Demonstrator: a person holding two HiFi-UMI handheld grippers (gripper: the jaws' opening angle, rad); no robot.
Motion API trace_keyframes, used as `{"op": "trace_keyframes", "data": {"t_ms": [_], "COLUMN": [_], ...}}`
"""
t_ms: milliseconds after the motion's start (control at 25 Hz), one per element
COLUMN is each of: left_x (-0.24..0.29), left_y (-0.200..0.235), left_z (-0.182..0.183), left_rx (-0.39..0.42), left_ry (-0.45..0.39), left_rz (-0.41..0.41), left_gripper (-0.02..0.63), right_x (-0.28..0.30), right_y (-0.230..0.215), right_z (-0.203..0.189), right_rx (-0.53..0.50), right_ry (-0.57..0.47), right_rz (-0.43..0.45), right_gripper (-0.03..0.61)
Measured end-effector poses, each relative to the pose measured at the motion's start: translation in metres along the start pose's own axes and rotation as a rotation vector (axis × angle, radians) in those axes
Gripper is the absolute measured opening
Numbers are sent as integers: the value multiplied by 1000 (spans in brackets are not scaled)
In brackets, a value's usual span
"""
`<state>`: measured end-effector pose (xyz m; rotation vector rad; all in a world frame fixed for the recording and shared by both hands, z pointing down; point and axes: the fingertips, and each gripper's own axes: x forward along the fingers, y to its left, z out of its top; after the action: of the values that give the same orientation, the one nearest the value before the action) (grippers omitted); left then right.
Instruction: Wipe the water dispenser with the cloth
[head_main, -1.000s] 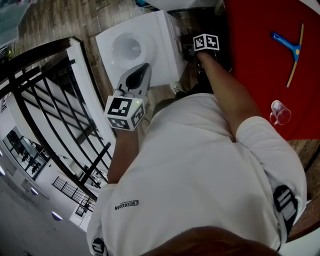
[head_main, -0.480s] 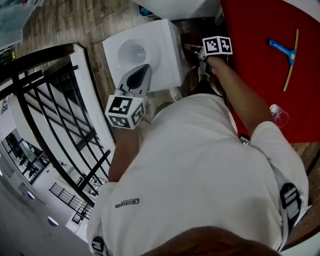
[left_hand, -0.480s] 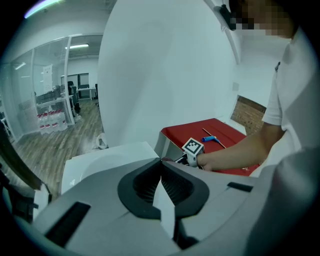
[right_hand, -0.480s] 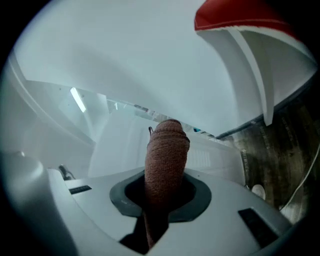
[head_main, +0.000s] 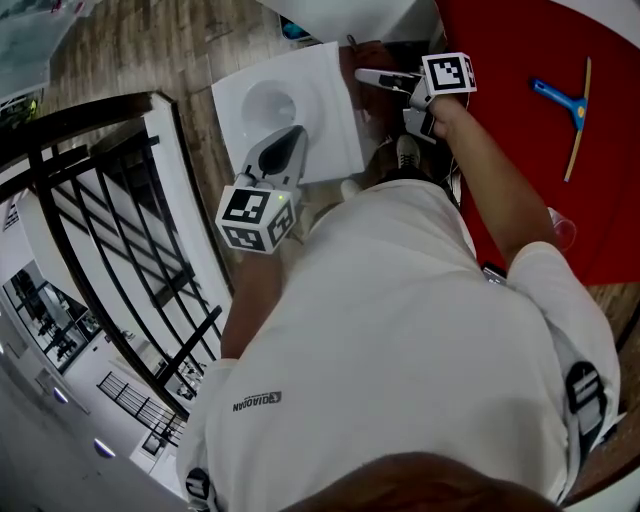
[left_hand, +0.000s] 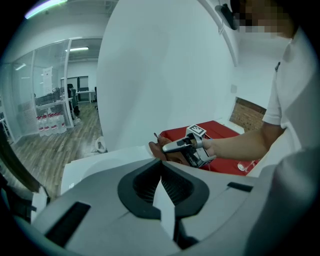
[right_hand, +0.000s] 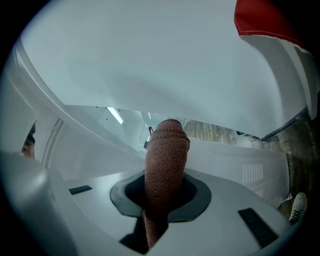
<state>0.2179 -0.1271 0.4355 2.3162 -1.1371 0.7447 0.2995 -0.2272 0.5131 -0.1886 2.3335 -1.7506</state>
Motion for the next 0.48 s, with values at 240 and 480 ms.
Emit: {"op": "trace_keyframes", "data": {"t_ms": [240,480], "left_x": [-5,-5], "left_y": [6,10], "left_z": [2,-3], "left_rx": [0,-22], "left_ry": [-19,-15], "left_rz": [25,45], "left_gripper": [-8,-8], "right_x": [8,3], "right_y": [-22,-70], "right_z": [0,1], "right_rx": [-6,52], "right_ry": [29,14], "right_rz": [-41,-215], "right_gripper": [64,64]}}
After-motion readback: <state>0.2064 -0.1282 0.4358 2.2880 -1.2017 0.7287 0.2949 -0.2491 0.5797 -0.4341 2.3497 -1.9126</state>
